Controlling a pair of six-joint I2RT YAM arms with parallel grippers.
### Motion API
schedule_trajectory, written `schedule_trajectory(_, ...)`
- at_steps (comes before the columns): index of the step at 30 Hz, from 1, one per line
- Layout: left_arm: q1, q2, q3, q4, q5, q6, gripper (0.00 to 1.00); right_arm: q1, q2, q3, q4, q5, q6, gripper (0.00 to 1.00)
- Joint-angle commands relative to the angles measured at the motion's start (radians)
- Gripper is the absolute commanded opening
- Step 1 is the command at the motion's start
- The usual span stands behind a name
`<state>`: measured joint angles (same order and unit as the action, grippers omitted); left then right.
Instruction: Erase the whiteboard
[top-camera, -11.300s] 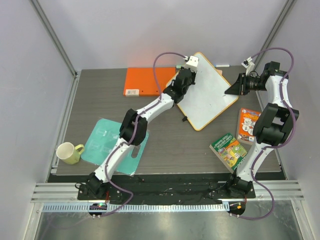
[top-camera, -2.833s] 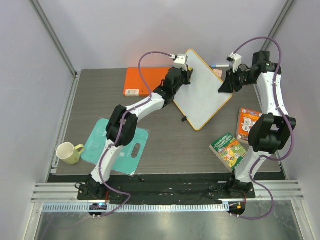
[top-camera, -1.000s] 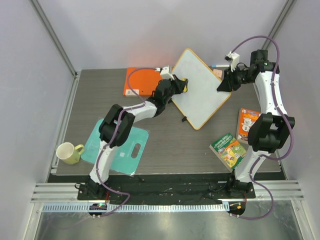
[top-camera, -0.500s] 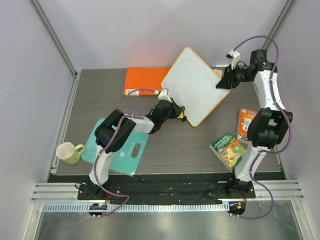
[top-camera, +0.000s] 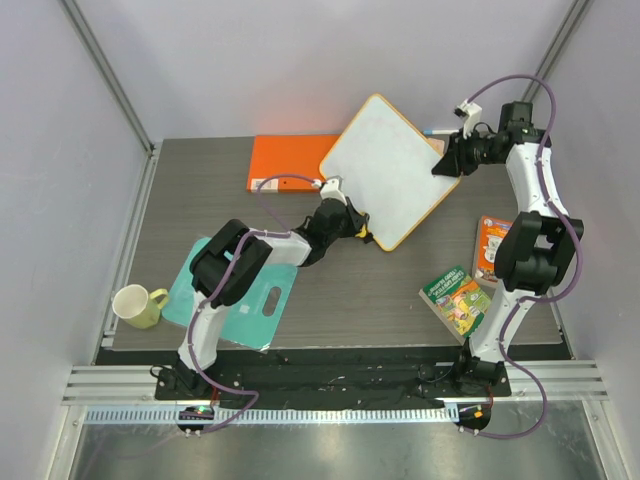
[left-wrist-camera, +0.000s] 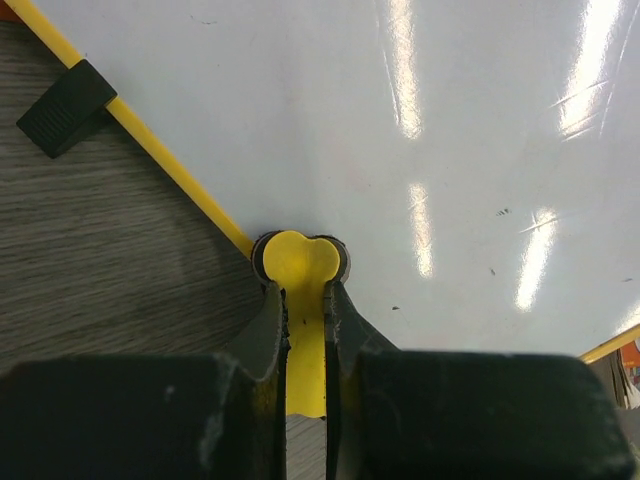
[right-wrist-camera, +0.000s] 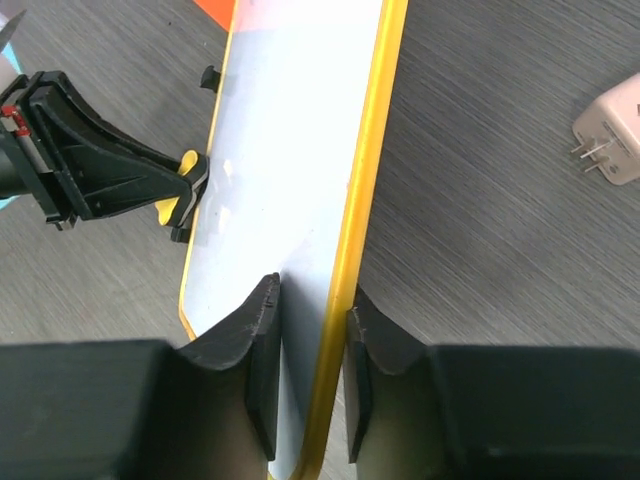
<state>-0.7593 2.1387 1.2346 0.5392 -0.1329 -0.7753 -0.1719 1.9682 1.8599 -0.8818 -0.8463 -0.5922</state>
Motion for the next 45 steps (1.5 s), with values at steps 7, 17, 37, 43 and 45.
schedule_trajectory(7, -0.055, 0.055, 0.077, -0.14, 0.095, 0.036, 0.0, 0.06, 0.024, -0.201, 0.18, 0.237, 0.071, 0.49)
schedule_trajectory(17, -0.057, 0.073, 0.109, -0.168, 0.105, 0.042, 0.0, -0.024, -0.051, -0.232, 0.388, 0.227, 0.276, 0.66)
schedule_trajectory(37, -0.055, 0.067, 0.112, -0.174, 0.11, 0.056, 0.0, -0.1, -0.278, -0.376, 0.713, 0.449, 0.427, 0.88)
schedule_trajectory(43, -0.057, 0.02, 0.06, -0.107, 0.081, 0.088, 0.0, -0.106, -0.348, -0.422, 0.733, 0.432, 0.437, 0.93)
schedule_trajectory(45, -0.057, 0.003, 0.04, -0.094, 0.075, 0.097, 0.0, -0.107, -0.371, -0.435, 0.731, 0.425, 0.44, 0.95)
